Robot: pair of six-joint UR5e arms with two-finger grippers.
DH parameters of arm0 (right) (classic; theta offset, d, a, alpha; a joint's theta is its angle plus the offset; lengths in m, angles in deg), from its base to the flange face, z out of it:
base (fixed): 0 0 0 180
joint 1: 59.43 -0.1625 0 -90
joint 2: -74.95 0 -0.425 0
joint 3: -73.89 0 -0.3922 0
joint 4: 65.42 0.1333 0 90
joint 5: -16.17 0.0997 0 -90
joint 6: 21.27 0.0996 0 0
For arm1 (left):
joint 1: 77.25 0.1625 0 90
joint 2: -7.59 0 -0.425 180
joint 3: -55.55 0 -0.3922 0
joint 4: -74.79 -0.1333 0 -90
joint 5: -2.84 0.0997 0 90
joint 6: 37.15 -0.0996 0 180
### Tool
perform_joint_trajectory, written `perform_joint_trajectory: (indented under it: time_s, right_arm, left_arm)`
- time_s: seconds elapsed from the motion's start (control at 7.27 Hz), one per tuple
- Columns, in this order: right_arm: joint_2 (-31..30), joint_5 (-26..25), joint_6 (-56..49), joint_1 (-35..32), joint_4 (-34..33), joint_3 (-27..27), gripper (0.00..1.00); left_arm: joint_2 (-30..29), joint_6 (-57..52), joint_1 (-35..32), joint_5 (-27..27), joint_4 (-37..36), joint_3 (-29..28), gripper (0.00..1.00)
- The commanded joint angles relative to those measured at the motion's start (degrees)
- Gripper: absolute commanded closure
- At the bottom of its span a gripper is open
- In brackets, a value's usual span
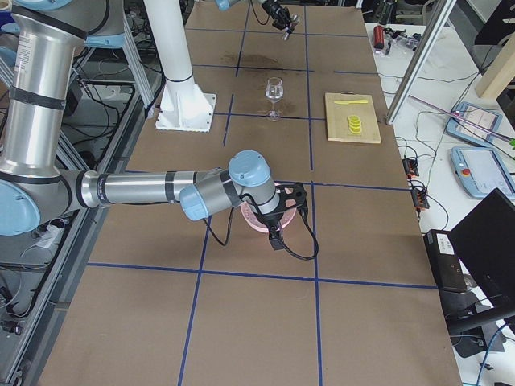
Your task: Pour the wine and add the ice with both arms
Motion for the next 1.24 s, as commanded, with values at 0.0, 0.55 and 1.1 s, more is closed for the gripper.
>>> perform_joint_trajectory:
  time_s: [0.0,0.55,1.1]
  right_arm:
    - [0.0,0.0,0.0,-0.1,0.0,0.0,0.0]
    - [0.1,0.0,0.0,-0.1,0.0,0.1,0.0]
    - [0.0,0.0,0.0,-0.1,0.0,0.1,0.0]
  left_arm:
    - [3.3,3.3,3.6,11.1,18.5,-12.2,1.0]
    - [3.5,15.7,16.2,25.9,24.2,-20.6,1.0]
    - [3.5,17.6,19.4,31.2,31.0,-29.4,0.88]
